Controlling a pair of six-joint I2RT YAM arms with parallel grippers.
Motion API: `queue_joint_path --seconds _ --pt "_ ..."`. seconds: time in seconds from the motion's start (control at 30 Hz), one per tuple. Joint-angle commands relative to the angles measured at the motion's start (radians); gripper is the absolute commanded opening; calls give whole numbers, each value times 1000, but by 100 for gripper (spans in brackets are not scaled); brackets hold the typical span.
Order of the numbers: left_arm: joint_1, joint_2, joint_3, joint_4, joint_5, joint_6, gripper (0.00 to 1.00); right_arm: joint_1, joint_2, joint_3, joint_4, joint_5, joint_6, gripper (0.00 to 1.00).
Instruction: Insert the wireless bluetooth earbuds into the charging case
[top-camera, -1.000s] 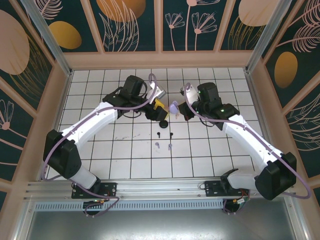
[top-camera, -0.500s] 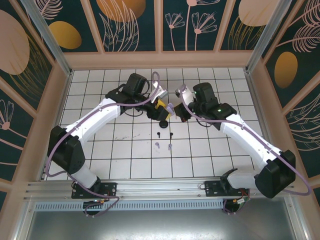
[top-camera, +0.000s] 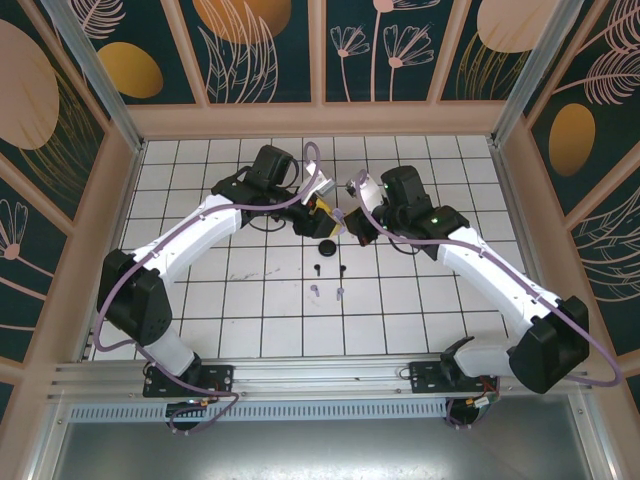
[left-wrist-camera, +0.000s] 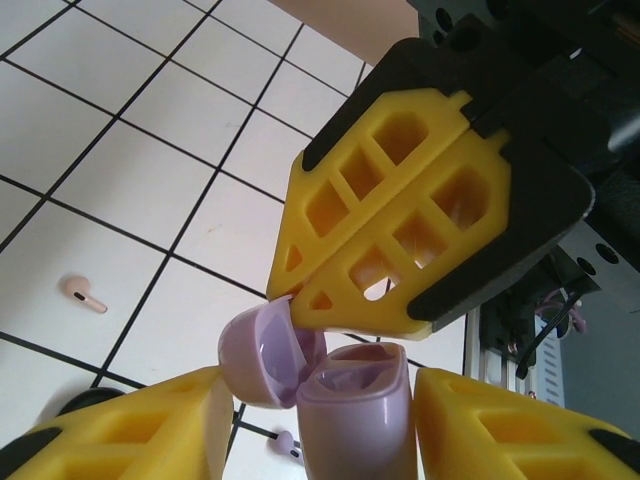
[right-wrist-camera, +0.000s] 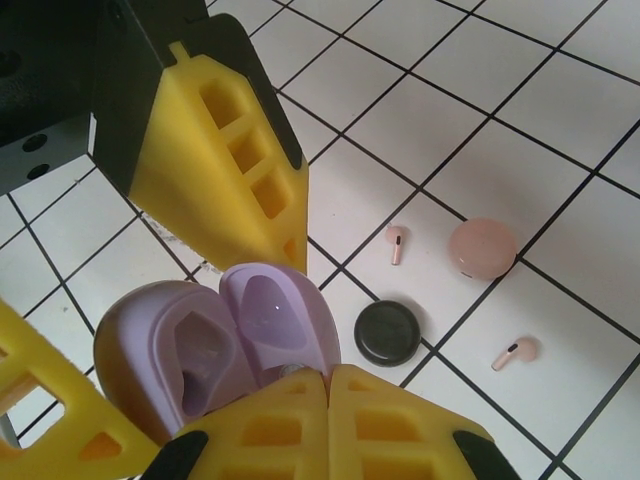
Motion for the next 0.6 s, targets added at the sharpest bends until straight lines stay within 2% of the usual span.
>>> queue_joint_path --seconds 0.0,0.13,0.33,0.57 --pt "-3 0 14 -29 61 37 48 6 10 43 2 19 -14 0" --pt "-3 5 18 -43 79 47 39 7 14 48 4 20 -12 0" --pt "-3 12 21 -54 93 53 36 6 18 53 9 16 -11 0" --pt "-3 17 20 -48 99 50 22 6 19 59 11 15 -6 0"
